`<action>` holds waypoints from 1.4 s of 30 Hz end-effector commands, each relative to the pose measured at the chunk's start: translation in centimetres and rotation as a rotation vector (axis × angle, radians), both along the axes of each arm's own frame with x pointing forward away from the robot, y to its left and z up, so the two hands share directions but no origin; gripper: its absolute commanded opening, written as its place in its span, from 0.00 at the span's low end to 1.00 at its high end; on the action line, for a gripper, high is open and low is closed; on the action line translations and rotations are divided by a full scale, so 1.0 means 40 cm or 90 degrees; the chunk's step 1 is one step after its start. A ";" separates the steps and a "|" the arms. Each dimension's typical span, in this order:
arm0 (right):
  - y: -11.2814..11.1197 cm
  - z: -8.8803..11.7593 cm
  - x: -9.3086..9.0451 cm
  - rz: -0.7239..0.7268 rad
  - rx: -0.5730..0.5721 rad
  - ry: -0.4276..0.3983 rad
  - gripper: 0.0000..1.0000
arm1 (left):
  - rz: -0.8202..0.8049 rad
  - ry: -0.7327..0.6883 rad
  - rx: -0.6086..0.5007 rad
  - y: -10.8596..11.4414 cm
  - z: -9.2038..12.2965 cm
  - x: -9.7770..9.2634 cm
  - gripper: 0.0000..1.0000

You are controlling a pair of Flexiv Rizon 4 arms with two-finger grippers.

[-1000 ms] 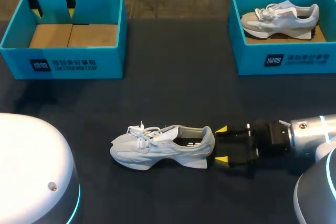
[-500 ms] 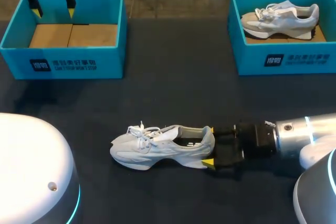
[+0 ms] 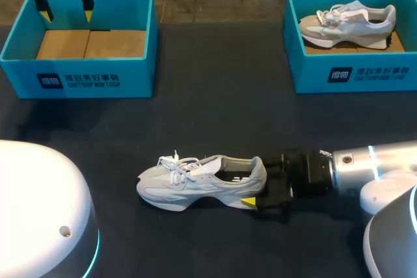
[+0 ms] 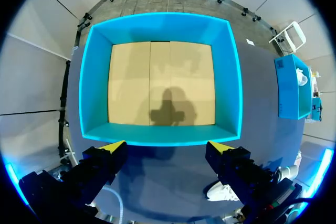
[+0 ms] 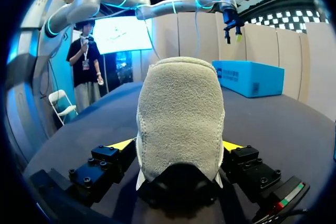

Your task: Take the shoe out of the shoebox, open the shoe tongue, remove and reinsert the insole, then place the shoe into the shoebox

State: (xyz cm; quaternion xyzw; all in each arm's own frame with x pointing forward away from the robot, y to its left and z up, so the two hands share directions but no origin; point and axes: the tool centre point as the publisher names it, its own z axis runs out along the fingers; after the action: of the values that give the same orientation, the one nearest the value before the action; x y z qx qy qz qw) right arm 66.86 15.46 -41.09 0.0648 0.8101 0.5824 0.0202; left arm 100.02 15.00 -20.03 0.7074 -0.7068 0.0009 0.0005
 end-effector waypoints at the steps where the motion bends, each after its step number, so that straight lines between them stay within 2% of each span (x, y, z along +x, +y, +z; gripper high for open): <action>1: 0.022 -0.010 0.004 -0.001 -0.001 -0.002 1.00 | 0.000 0.000 0.001 0.000 0.001 0.000 1.00; 22: 0.039 -0.023 0.005 -0.015 0.005 -0.019 1.00 | 0.000 0.000 0.001 0.000 0.001 0.000 1.00; 23: 0.040 -0.023 0.006 -0.016 0.005 -0.018 0.68 | 0.000 0.000 0.001 0.000 0.001 0.000 1.00; 24: 0.040 -0.025 0.007 -0.017 0.005 -0.017 0.40 | 0.000 0.000 0.001 0.000 0.001 0.000 1.00; 25: 0.040 -0.026 0.007 -0.019 0.006 -0.016 0.25 | 0.000 0.000 0.001 0.000 0.001 0.000 1.00; 26: 0.040 -0.026 0.007 -0.019 0.006 -0.015 0.02 | 0.000 0.000 0.001 0.000 0.001 0.000 1.00; 27: 0.040 -0.027 0.008 -0.021 0.007 -0.016 0.00 | 0.000 0.000 0.001 0.000 0.001 0.000 1.00; 42: 0.045 -0.017 0.013 -0.020 0.012 -0.023 0.00 | 0.000 0.000 0.001 0.000 0.001 0.000 1.00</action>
State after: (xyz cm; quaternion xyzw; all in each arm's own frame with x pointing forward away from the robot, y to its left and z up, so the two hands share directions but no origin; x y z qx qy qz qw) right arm 67.35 17.02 -41.81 0.0662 0.8021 0.5919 0.0431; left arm 100.02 15.00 -20.03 0.7074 -0.7068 0.0009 0.0005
